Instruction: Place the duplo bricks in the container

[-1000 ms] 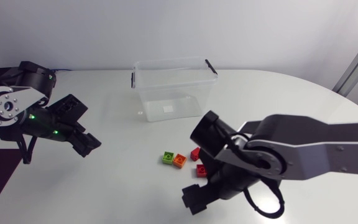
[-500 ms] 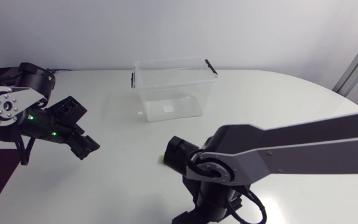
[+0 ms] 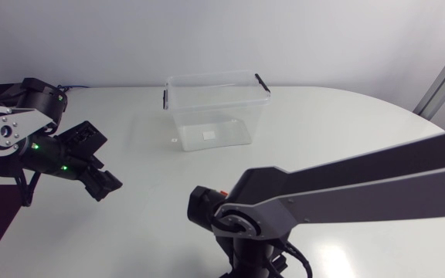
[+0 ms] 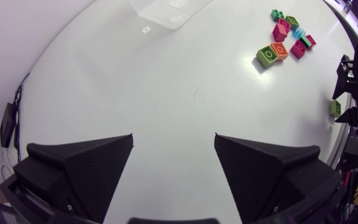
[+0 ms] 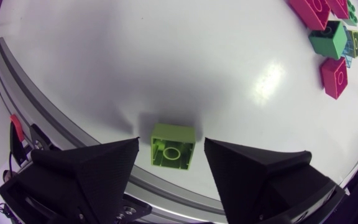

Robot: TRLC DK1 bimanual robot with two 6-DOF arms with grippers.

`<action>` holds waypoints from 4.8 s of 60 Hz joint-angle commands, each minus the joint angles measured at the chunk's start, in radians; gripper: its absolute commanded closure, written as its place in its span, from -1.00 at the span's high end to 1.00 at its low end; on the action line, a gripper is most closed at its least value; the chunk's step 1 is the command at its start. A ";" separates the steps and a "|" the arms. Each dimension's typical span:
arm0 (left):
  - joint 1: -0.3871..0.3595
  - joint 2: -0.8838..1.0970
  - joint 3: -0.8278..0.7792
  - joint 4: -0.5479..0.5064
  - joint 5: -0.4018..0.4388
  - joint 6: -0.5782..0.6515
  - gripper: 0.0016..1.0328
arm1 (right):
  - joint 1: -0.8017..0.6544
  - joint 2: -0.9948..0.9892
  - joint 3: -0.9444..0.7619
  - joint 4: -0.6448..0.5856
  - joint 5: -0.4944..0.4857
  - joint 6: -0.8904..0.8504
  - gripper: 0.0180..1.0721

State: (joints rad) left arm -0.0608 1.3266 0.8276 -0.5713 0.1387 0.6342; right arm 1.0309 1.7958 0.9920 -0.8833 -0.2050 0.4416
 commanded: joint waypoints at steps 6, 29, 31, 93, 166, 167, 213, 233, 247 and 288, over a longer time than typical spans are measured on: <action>-0.002 -0.021 0.008 -0.021 0.010 0.051 0.76 | 0.018 0.033 0.016 0.004 0.021 -0.027 -0.37; -0.182 -0.015 -0.007 0.054 0.012 0.148 0.76 | -0.037 -0.158 -0.026 0.007 0.088 -0.027 -0.65; -0.205 -0.001 -0.005 0.070 0.012 0.151 0.76 | -0.052 -0.191 -0.019 0.000 0.099 -0.027 -0.65; -0.508 0.556 0.344 0.090 0.067 0.463 0.75 | -0.485 -0.461 0.212 0.130 -0.151 -0.291 -0.65; -0.547 0.623 0.551 -0.272 0.006 0.438 -0.41 | -0.712 -0.305 0.244 0.346 -0.266 -0.353 -0.65; -0.544 0.611 0.550 -0.274 0.006 0.435 -0.41 | -0.712 -0.294 0.252 0.351 -0.261 -0.350 -0.65; -0.398 0.330 0.585 -0.226 0.059 0.351 -0.41 | -0.669 0.086 0.619 0.471 -0.102 -0.290 -0.65; -0.378 0.333 0.628 -0.187 0.059 0.332 -0.40 | -0.658 0.186 0.744 0.469 -0.043 -0.287 -0.63; -0.344 0.364 0.663 0.016 0.061 0.209 -0.37 | -0.657 0.261 0.798 0.475 0.035 -0.288 0.13; -0.294 0.758 1.055 0.122 0.058 -0.016 -0.08 | -0.640 -0.266 0.312 0.478 0.019 -0.386 0.93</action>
State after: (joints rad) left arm -0.3717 2.0331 1.8107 -0.4572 0.1871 0.6483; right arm 0.3855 1.5703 1.3907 -0.4107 -0.1829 0.0799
